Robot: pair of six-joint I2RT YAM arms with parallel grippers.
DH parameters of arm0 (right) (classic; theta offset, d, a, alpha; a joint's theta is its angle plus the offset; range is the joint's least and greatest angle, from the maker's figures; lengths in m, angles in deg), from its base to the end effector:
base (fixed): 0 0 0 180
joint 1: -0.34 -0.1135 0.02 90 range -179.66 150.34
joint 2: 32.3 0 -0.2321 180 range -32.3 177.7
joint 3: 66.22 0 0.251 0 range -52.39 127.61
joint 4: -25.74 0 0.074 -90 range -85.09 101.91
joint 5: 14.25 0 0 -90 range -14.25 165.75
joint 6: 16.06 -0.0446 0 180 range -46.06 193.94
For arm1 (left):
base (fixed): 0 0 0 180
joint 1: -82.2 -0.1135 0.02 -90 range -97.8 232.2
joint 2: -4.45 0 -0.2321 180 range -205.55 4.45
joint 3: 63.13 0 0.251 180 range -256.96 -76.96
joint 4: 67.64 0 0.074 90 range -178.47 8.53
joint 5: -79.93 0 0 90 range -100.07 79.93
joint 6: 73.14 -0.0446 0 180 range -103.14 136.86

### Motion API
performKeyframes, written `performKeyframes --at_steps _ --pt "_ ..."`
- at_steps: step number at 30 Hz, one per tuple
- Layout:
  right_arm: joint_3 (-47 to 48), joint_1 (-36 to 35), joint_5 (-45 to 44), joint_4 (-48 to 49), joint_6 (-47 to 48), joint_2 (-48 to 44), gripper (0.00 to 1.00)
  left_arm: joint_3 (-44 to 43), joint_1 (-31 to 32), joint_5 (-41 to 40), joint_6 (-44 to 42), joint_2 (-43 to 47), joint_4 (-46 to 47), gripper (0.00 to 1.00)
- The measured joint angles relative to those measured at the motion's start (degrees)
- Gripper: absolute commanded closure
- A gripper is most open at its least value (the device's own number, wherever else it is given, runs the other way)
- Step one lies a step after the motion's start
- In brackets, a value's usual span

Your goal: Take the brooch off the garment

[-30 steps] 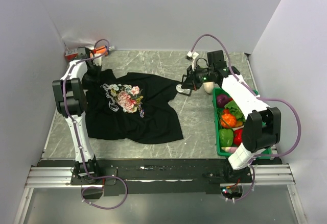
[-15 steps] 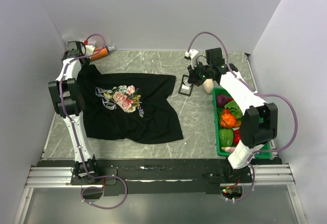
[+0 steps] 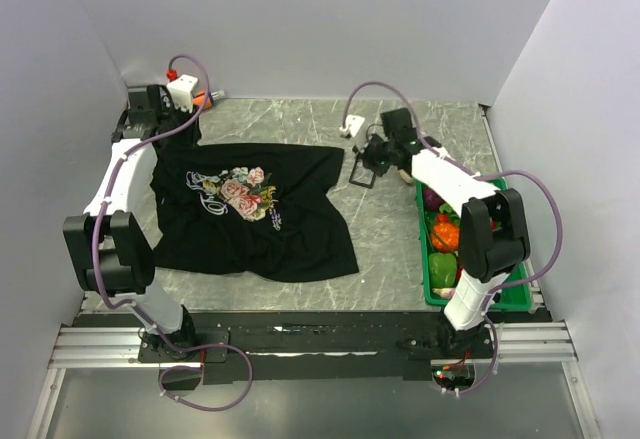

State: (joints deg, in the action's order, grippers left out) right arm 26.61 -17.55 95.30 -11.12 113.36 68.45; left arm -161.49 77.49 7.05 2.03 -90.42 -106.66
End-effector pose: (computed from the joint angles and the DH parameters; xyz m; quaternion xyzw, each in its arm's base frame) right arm 0.3706 0.1353 0.2252 -0.4935 0.7670 0.0832 0.4015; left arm 0.3849 0.0185 0.2923 0.1454 0.8698 -0.0536 0.4684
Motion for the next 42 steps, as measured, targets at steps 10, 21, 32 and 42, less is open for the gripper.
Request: performKeyframes --at_steps 10,21,32,42 --pt "-4.13 -6.40 -9.09 7.89 8.74 4.13 1.00 4.59 -0.72 2.05 3.56 0.07 -0.61 0.63" --pt "-1.99 -6.71 -17.27 8.94 10.58 10.99 1.00 4.59 -0.72 2.62 3.63 0.07 -0.61 0.62" --pt "-1.44 -6.60 -20.22 9.29 11.04 12.00 1.00 4.46 -0.72 2.93 3.78 -2.01 -0.66 0.62" --pt "1.29 -5.95 -21.11 9.27 11.45 12.13 1.00 3.39 -0.26 2.97 3.78 -3.98 -0.79 0.62"
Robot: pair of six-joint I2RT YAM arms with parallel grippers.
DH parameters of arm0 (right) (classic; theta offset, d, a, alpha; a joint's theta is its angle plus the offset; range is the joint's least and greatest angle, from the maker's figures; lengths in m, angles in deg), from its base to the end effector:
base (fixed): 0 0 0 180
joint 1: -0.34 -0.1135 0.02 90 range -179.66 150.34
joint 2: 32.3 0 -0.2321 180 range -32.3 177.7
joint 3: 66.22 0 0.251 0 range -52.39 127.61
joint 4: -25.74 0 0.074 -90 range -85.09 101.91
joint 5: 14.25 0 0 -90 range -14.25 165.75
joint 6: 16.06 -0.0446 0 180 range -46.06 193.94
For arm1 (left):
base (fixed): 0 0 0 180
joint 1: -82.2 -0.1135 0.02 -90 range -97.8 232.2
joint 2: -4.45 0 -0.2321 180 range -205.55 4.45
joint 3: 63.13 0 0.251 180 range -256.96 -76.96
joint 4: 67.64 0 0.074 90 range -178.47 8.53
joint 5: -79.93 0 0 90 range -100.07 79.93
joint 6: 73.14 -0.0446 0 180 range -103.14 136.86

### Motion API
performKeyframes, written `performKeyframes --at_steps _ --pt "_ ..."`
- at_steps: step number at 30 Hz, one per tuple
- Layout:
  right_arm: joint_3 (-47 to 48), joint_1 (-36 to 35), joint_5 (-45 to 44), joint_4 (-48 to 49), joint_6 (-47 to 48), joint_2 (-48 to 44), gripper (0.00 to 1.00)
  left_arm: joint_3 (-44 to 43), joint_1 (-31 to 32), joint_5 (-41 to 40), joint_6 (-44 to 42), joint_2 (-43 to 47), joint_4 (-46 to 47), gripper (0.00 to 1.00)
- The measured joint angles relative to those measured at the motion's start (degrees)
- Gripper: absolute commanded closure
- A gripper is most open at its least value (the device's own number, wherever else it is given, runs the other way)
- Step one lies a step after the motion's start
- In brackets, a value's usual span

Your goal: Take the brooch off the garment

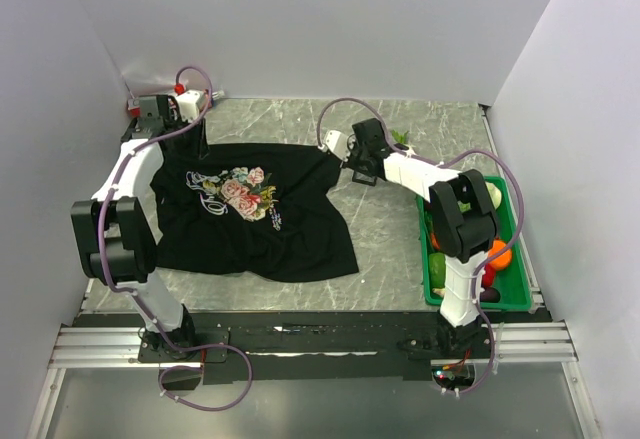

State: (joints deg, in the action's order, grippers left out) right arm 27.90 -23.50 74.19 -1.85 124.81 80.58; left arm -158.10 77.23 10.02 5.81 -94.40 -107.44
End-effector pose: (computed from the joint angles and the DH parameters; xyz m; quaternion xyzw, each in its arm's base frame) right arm 0.3936 0.1726 0.1608 -0.5592 0.7409 -0.0992 0.3585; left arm 0.3898 0.0185 0.2458 0.1165 0.9004 -0.1048 0.4058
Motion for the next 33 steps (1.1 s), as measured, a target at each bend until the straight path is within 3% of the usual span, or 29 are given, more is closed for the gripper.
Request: performKeyframes --at_steps 12,16,25,33 --pt "1.62 0.63 -1.44 -0.90 1.29 3.67 1.00 -0.96 0.94 -0.02 -0.02 -1.40 -0.13 0.62" --pt "3.78 0.61 -1.88 -2.29 1.27 4.85 0.85 -0.98 0.94 -0.02 -0.04 -1.40 -0.20 0.62" --pt "4.55 0.61 -1.86 -5.77 0.37 5.29 0.74 -1.05 1.33 -0.02 -0.04 -1.44 -0.24 0.62" --pt "4.57 0.61 -1.79 -8.44 -1.66 5.29 0.71 -1.84 1.86 0.02 -0.04 -2.60 -0.28 0.62"
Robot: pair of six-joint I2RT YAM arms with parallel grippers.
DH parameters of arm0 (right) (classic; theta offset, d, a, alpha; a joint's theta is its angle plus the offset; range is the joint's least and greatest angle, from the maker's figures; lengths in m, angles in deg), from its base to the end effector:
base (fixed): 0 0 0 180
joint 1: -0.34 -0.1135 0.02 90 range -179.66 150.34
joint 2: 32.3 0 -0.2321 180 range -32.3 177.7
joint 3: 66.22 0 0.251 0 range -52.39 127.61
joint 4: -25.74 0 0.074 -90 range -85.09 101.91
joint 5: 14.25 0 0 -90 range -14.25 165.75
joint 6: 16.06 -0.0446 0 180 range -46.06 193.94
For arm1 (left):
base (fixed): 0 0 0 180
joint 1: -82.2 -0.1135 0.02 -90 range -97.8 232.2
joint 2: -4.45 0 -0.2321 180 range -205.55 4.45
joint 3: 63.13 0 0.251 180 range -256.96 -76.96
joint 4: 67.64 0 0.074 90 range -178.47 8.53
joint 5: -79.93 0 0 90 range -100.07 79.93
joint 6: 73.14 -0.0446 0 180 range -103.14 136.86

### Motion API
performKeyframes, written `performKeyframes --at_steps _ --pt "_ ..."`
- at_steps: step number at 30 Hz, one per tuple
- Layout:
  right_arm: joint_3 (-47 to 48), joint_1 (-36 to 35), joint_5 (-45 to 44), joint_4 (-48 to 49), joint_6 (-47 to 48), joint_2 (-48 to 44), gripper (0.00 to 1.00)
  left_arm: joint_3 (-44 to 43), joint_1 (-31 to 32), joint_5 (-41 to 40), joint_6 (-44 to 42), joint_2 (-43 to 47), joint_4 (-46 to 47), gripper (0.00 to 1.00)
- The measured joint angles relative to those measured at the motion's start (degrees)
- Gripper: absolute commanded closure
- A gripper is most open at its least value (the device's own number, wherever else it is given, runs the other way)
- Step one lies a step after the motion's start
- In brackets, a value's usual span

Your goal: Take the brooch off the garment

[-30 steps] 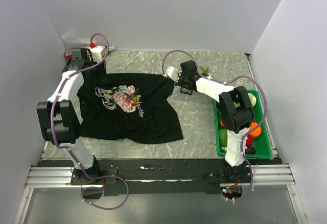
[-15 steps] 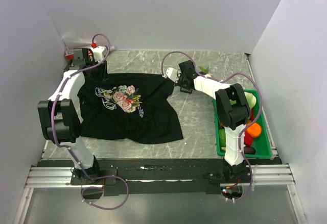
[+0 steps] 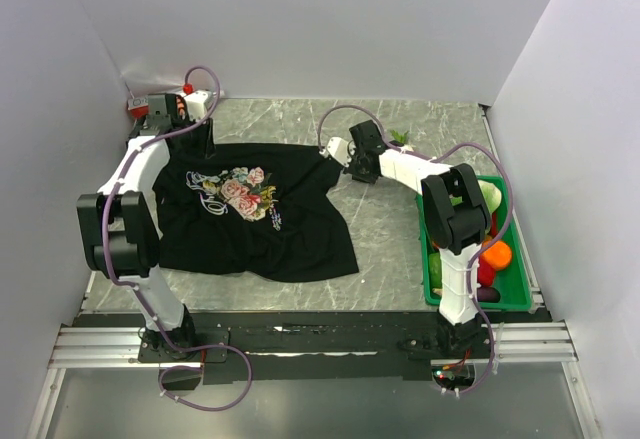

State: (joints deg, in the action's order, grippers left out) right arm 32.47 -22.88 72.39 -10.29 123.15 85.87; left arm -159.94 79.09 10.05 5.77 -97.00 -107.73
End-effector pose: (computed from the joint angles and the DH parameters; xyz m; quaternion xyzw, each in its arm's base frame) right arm 0.3993 0.1684 0.1367 -0.5570 0.7753 -0.0939 0.2824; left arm 0.3988 0.0063 0.2391 0.1303 0.9019 -0.1132 0.3960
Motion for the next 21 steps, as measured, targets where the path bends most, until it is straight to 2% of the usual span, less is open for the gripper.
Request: performKeyframes --at_steps 5,9,11,12,14,15,16,17,18,19,21 --pt "3.56 0.00 3.28 -5.53 -2.95 0.00 0.67 -0.39 0.48 0.07 0.00 -0.57 -0.17 0.62" --pt "11.15 -0.04 8.20 -11.17 -7.28 0.00 0.66 -0.42 0.66 0.50 0.02 -0.57 -0.20 0.62" --pt "15.28 -0.04 11.69 -14.43 -9.53 -0.02 0.60 -0.42 0.72 0.68 0.02 -0.57 -0.20 0.62" --pt "17.09 -0.04 14.03 -15.82 -10.69 -0.17 0.53 -0.42 0.74 0.85 0.02 -0.57 -0.22 0.62" --pt "19.02 -0.04 19.15 -17.51 -12.61 -1.33 0.45 -0.42 0.81 1.18 0.02 -0.57 -0.31 0.62" --pt "19.19 -0.04 21.90 -18.12 -13.60 -2.58 0.36 -0.42 0.85 1.49 0.04 -0.57 -0.52 0.62" --pt "19.19 -0.04 24.59 -18.84 -14.58 -4.07 0.26 -0.44 0.85 1.81 0.04 -0.57 -0.70 0.61" --pt "19.19 -0.04 26.71 -19.26 -15.78 -5.44 0.00 -0.55 0.85 2.25 0.07 -0.57 -1.09 0.60" --pt "19.34 -0.07 28.63 -19.21 -17.53 -7.02 0.00 -0.74 0.85 2.71 0.07 -0.57 -1.46 0.39" --pt "19.93 -0.13 29.92 -19.04 -19.71 -8.48 0.00 -1.44 0.85 3.52 0.11 -0.70 -2.38 0.07" --pt "23.28 -0.15 31.28 -18.53 -23.71 -10.32 0.00 -3.43 0.87 4.92 0.07 -0.96 -3.63 0.04"
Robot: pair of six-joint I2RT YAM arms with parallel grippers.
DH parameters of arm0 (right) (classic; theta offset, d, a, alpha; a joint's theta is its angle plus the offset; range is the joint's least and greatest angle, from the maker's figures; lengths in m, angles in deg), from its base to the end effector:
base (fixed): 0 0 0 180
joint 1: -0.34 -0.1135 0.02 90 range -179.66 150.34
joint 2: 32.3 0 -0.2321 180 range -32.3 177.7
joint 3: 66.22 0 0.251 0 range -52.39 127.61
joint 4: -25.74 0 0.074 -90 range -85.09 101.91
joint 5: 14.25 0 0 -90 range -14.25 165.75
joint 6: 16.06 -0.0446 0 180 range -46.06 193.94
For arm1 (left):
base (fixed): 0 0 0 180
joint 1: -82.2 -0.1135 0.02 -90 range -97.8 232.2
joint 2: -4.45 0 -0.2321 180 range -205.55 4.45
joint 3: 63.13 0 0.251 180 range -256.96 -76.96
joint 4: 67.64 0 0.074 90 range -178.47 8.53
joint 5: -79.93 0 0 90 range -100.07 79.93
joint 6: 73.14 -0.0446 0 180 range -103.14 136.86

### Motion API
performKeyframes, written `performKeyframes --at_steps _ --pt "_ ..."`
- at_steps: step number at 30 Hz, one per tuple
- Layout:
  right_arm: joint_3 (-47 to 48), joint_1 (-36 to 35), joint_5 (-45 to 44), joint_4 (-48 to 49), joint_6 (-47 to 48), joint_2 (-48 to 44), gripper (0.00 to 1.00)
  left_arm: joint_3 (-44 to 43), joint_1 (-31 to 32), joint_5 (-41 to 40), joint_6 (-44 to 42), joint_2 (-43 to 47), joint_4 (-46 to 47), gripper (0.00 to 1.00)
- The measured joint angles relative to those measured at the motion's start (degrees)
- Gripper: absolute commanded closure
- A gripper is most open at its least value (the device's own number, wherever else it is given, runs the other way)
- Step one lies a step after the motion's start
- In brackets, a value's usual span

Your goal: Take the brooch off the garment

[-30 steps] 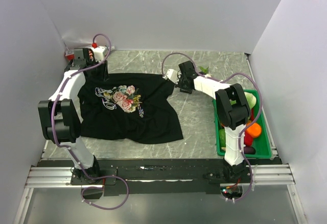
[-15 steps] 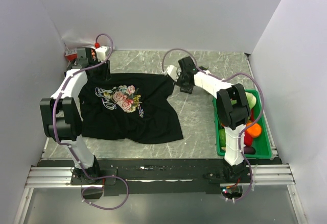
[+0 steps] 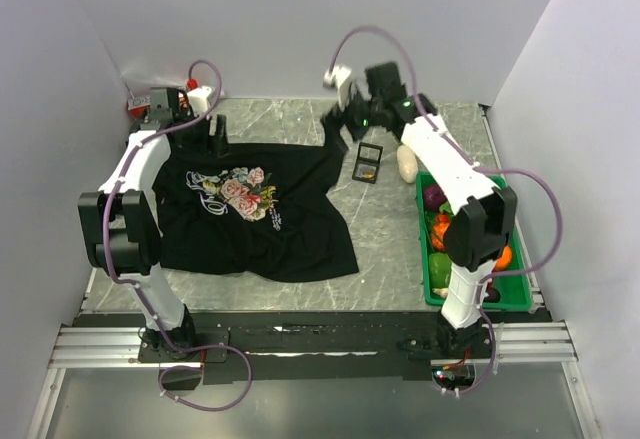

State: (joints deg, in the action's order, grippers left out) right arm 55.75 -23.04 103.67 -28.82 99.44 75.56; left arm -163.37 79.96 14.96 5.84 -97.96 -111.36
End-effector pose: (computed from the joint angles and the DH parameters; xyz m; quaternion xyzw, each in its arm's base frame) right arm 0.3781 0.1862 0.3220 -0.4566 0.7604 0.2115 0.4107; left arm 0.4008 -0.0032 0.2485 0.1504 0.8959 -0.1572 0.3873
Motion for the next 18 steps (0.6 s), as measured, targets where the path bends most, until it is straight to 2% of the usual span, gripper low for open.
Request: performKeyframes --at_steps 4,7,9,11,13,15,18 --pt "14.10 0.07 -0.72 1.29 -10.97 0.17 0.00 -6.38 0.09 1.49 1.90 -0.20 -1.29 0.04" --pt "27.78 0.00 -5.92 1.18 -17.11 1.20 0.00 -13.35 0.09 1.95 3.28 -0.44 -1.68 0.04" --pt "31.56 0.00 -10.34 1.88 -19.06 0.33 0.00 -18.49 0.04 1.84 4.50 -0.83 -1.55 0.04" --pt "29.62 0.00 -15.28 4.50 -19.76 -2.95 0.00 -25.29 -0.35 1.64 6.47 -1.99 -0.96 0.04" --pt "23.23 0.00 -19.87 7.15 -19.21 -8.02 0.00 -30.56 -0.87 1.55 9.14 -2.86 0.46 0.04" --pt "17.66 0.00 -23.74 9.68 -18.43 -11.96 0.00 -33.83 -1.70 1.42 11.52 -3.32 2.67 0.04" --pt "15.87 0.00 -29.22 10.43 -18.03 -13.81 0.00 -36.00 -2.97 0.22 14.91 -3.45 7.52 0.04"
